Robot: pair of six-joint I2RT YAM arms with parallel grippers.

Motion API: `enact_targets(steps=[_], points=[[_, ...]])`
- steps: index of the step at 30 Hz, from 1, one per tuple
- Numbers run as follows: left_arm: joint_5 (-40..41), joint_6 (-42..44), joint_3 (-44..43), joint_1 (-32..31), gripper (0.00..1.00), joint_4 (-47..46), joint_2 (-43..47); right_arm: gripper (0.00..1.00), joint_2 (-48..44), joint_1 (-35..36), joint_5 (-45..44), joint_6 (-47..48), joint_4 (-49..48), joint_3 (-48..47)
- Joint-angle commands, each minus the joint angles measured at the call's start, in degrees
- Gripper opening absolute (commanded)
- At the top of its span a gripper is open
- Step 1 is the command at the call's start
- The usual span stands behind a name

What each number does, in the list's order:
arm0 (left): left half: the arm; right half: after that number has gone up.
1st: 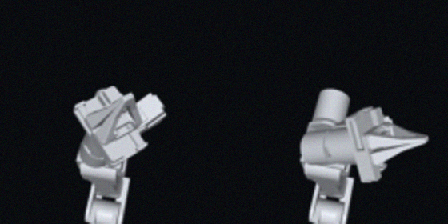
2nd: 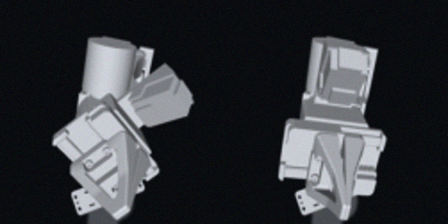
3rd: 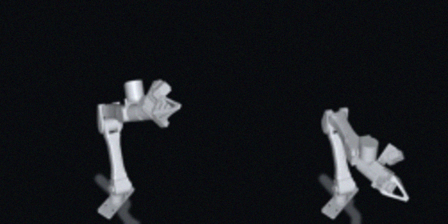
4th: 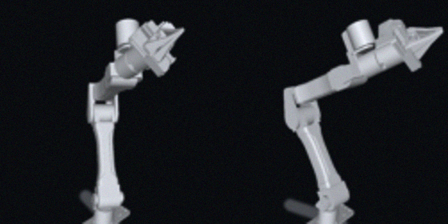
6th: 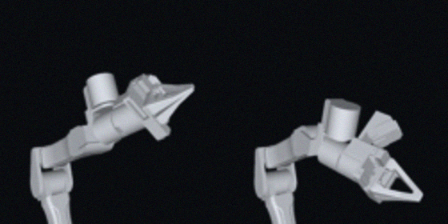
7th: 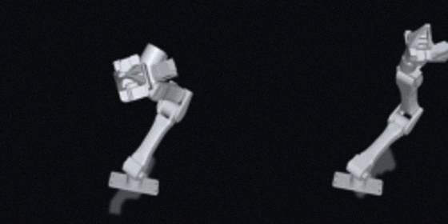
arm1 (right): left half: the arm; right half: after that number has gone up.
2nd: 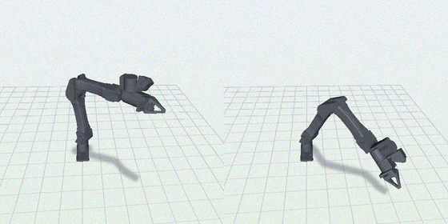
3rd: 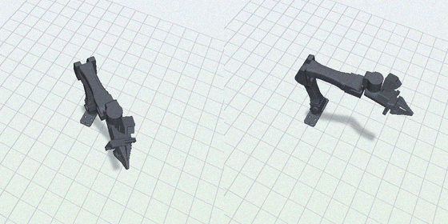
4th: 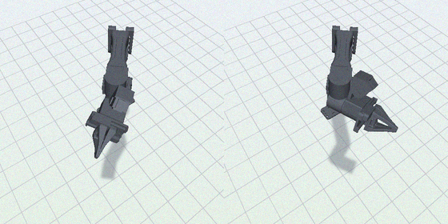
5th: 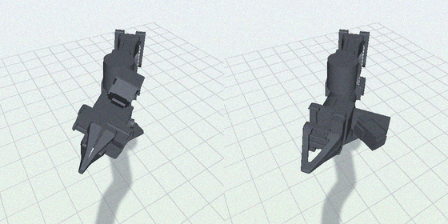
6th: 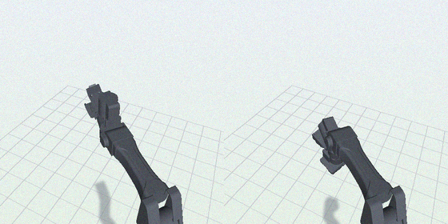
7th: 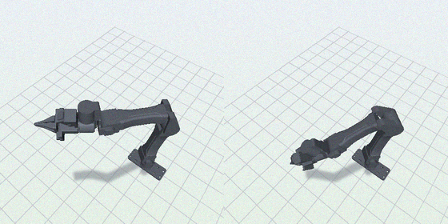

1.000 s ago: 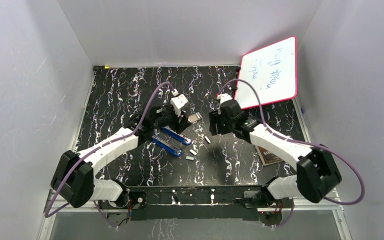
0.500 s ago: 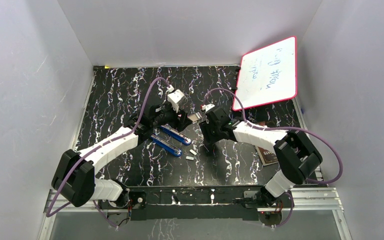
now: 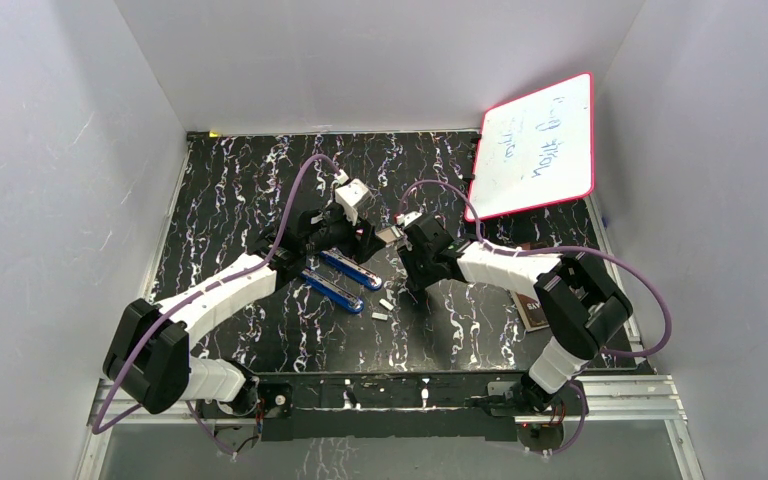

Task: Load the staples into the stapler

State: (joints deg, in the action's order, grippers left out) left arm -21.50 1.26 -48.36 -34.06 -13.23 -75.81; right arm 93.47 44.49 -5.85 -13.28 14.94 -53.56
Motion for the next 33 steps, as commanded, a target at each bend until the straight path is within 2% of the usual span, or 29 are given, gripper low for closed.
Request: enact_targets(steps=[1, 6, 20, 26, 33], points=[[-1.5, -0.3, 0.28, 0.22, 0.65, -0.81, 0.63, 0.4, -0.01, 0.66, -0.57, 0.46, -1.05, -2.86], [-1.69, -0.22, 0.28, 0.18, 0.65, -1.0, 0.66, 0.35, 0.41, 0.8, -0.94, 0.53, -0.79, -3.12], [-2.32, -0.15, 0.05, 0.22, 0.65, -0.74, 0.38, 0.34, 1.42, 1.12, -2.94, 0.69, 0.26, -3.62], [-2.56, -0.03, -0.06, 0.2, 0.65, -0.72, 0.29, 0.25, 1.48, 1.3, -2.78, 0.73, 0.35, -3.87], [-2.85, -0.07, -0.15, 0.22, 0.65, -0.87, 0.14, 0.19, 1.52, 1.3, -3.01, 0.58, 0.77, -3.99]])
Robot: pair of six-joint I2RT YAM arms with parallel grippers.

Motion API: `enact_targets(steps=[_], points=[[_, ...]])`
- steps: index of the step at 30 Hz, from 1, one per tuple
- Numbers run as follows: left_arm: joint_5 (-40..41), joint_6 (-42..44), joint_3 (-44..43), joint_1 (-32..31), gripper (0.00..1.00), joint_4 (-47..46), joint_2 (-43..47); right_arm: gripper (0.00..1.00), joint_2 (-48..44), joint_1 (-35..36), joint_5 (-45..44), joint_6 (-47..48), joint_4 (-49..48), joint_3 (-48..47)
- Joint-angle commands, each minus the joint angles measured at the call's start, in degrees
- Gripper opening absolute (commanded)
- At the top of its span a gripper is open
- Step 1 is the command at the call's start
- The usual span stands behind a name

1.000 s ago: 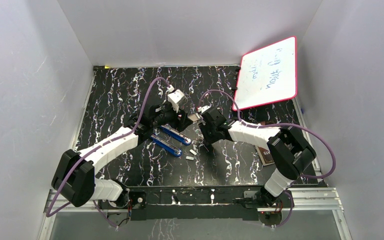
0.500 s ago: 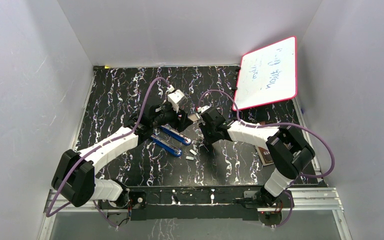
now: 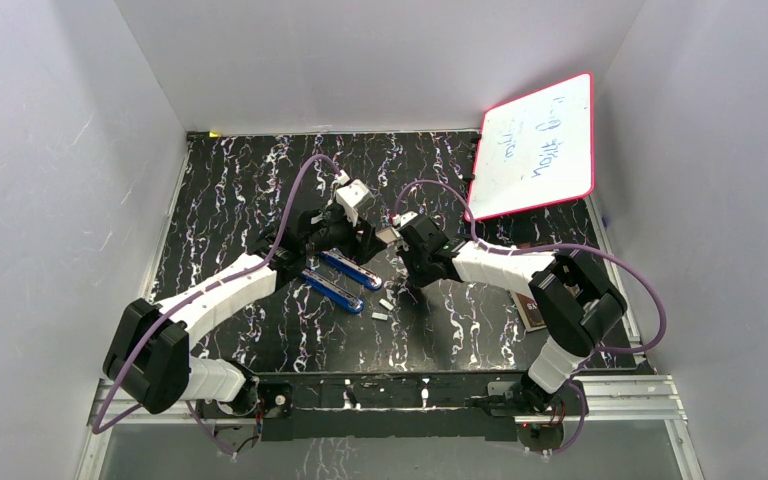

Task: Load the staples into the stapler

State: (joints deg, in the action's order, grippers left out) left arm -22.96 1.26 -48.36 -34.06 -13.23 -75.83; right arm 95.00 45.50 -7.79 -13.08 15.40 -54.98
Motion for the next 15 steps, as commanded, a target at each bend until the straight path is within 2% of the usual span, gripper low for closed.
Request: enact_targets(steps=[1, 15], points=[[-1.38, -0.05, -0.12, 0.19, 0.65, -0.83, 0.16, 0.18, -0.07, 0.25, -1.2, 0.31, 0.33, -2.54], [-1.74, -0.28, -0.11, 0.2, 0.65, -0.83, 0.03, 0.12, -3.95, 0.28, -0.41, -1.17, 0.36, -2.68]])
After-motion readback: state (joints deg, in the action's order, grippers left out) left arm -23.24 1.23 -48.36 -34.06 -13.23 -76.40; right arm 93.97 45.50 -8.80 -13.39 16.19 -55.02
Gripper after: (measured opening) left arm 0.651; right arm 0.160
